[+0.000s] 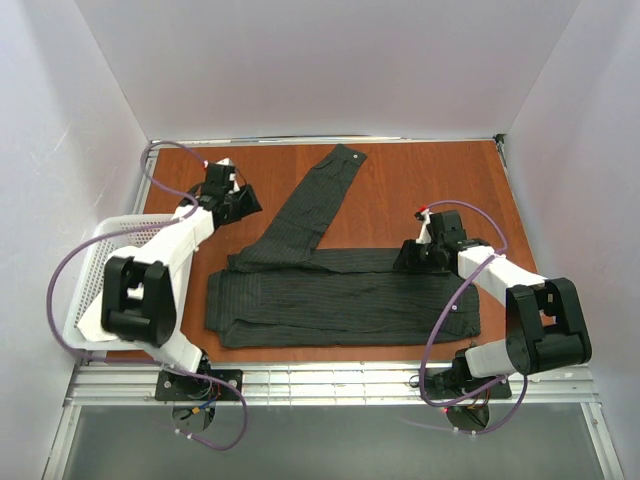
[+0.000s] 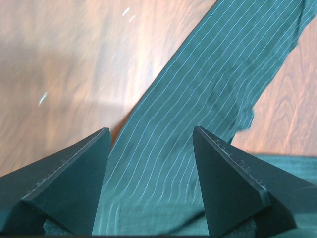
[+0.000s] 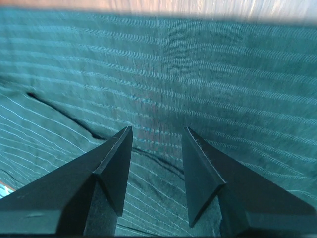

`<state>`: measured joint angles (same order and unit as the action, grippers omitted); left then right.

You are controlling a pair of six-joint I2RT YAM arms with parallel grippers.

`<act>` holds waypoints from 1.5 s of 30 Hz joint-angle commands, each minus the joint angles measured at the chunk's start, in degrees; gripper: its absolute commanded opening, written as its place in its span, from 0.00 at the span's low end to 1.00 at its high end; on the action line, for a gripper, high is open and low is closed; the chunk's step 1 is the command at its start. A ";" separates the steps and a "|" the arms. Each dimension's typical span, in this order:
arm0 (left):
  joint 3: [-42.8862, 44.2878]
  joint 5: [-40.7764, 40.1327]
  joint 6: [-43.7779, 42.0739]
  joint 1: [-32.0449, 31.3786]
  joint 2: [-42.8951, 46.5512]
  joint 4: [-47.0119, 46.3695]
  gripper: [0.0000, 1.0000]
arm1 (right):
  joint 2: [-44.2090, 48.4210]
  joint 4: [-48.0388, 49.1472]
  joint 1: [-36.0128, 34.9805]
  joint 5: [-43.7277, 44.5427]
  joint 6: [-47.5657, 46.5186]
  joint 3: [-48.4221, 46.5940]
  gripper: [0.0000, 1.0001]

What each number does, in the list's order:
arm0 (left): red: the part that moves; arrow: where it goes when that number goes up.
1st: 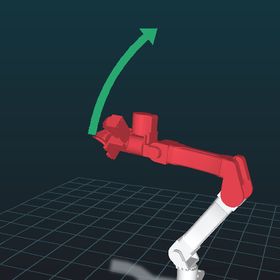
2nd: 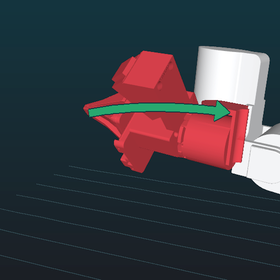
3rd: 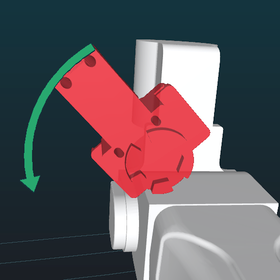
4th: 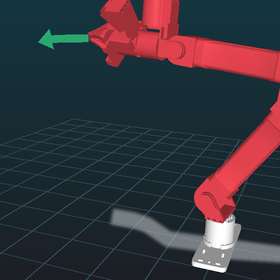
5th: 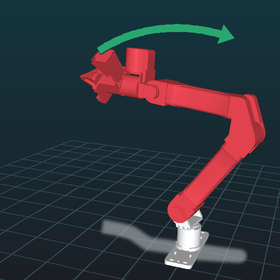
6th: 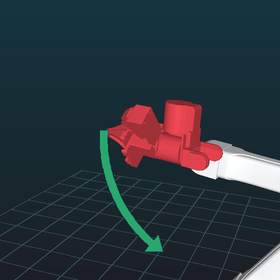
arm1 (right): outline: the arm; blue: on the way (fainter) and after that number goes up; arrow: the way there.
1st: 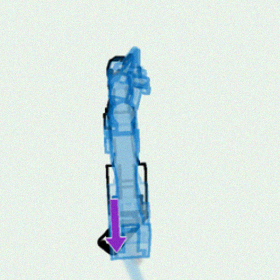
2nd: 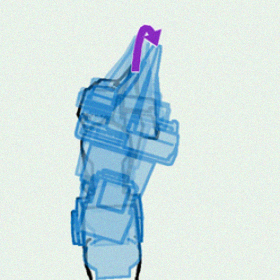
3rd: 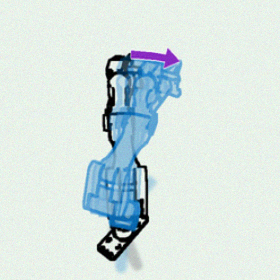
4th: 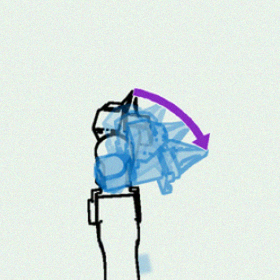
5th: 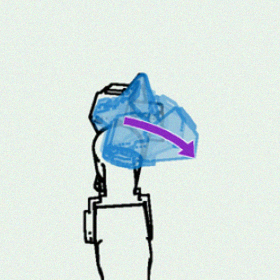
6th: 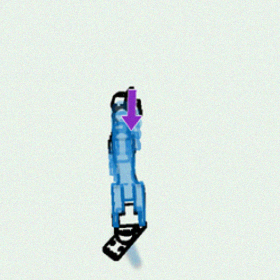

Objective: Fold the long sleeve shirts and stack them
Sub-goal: Fold the shirt

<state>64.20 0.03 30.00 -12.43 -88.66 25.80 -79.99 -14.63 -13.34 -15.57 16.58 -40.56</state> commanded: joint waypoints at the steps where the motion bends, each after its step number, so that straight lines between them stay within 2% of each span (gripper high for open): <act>1: 6.71 2.78 -2.49 -0.93 -7.38 -1.98 0.64 | 2.11 2.07 -1.68 -0.16 0.74 1.62 0.38; 7: 16.65 2.34 -4.86 -3.65 -20.56 -1.90 0.66 | 5.98 1.28 -4.23 1.33 0.03 2.76 0.40; 11: 20.51 0.67 -5.74 -5.32 -26.38 -1.63 0.67 | 8.43 -0.04 -5.81 1.95 -0.49 2.50 0.53; 13: 21.66 -3.44 -6.79 -6.55 -28.31 -1.63 0.66 | 9.40 -0.83 -6.60 2.21 -0.58 2.32 0.59; 18: 26.23 -8.81 -8.55 -8.58 -33.76 0.29 0.57 | 12.39 -2.06 -7.31 2.83 -1.11 1.80 0.61; 24: 26.42 -15.14 -8.38 -11.83 -36.66 3.46 0.49 | 13.80 -2.86 -7.49 3.01 -1.11 1.62 0.61; 28: 23.25 -16.29 -8.03 -15.42 -36.76 4.78 0.44 | 13.63 -2.77 -7.49 3.09 -1.11 1.36 0.61; 29: 22.81 -16.47 -7.68 -16.13 -36.67 5.39 0.35 | 13.54 -2.86 -7.66 3.18 -1.11 1.27 0.61; 33: 18.16 -16.21 -7.15 -19.03 -33.25 7.16 0.11 | 12.93 -2.77 -7.58 4.67 -1.64 -0.22 0.61; 39: 9.37 -14.45 -7.15 -22.20 -24.02 7.60 0.00 | 9.68 -2.77 -7.66 6.43 -2.95 -5.05 0.59; 42: 6.64 -13.74 -6.97 -22.38 -17.96 7.51 0.00 | 8.36 -2.86 -7.66 6.87 -3.13 -7.34 0.59; 45: 8.03 -14.71 -8.37 -22.29 -12.96 7.86 0.00 | 7.74 -2.86 -7.66 7.57 -3.48 -8.84 0.59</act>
<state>71.33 -15.18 22.61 -35.05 -108.47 31.20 -71.99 -17.85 -20.75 -9.47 14.37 -46.48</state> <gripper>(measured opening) 0.005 0.589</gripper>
